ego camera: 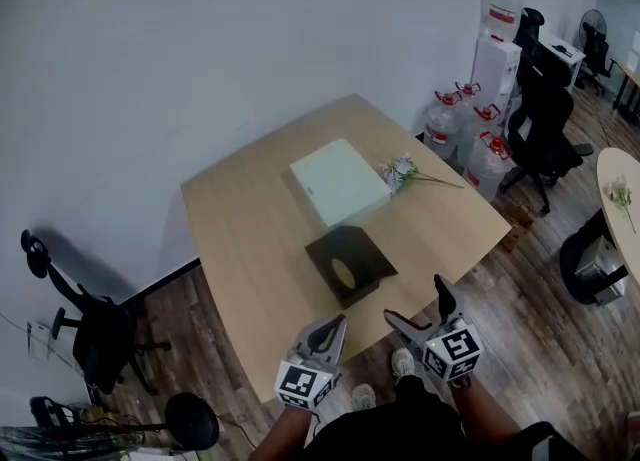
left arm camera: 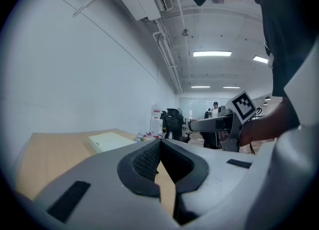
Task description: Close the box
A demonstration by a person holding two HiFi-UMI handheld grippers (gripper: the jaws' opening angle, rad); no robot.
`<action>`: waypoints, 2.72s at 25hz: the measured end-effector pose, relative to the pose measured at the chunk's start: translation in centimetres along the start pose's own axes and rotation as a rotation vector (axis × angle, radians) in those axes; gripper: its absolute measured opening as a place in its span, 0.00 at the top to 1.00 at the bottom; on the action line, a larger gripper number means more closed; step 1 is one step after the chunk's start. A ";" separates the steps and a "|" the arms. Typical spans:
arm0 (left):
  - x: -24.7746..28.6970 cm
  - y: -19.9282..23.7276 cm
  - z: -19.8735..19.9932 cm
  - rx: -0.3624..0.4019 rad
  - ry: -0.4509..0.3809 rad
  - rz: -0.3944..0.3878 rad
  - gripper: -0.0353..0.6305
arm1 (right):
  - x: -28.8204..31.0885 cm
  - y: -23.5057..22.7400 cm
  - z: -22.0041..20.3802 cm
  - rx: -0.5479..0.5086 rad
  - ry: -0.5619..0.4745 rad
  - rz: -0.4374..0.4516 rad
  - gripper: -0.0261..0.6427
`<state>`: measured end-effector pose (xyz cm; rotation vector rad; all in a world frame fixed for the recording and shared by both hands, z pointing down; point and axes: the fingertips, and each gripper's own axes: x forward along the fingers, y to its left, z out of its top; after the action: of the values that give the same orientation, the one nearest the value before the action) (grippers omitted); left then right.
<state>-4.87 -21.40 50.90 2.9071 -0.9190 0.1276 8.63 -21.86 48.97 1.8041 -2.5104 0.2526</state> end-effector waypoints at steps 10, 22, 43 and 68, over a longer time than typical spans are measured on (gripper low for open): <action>3.3 2.2 -0.2 -0.002 0.027 0.122 0.92 | 5.1 -5.4 -4.2 0.769 0.079 0.133 0.17; 3.6 3.0 -1.9 -0.027 0.080 0.217 0.92 | 8.5 -8.6 -14.0 1.617 0.145 0.065 0.30; -0.8 5.1 -2.9 -0.047 0.120 0.436 0.92 | 13.5 -8.9 -21.3 1.746 0.289 -0.059 0.79; -1.3 6.8 -3.0 -0.081 0.089 0.390 0.92 | 12.6 -8.4 -12.8 0.781 0.156 0.079 0.91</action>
<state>-9.97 -25.87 54.14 2.5908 -1.4258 0.2365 11.70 -34.26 64.05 1.7539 -2.5500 1.4818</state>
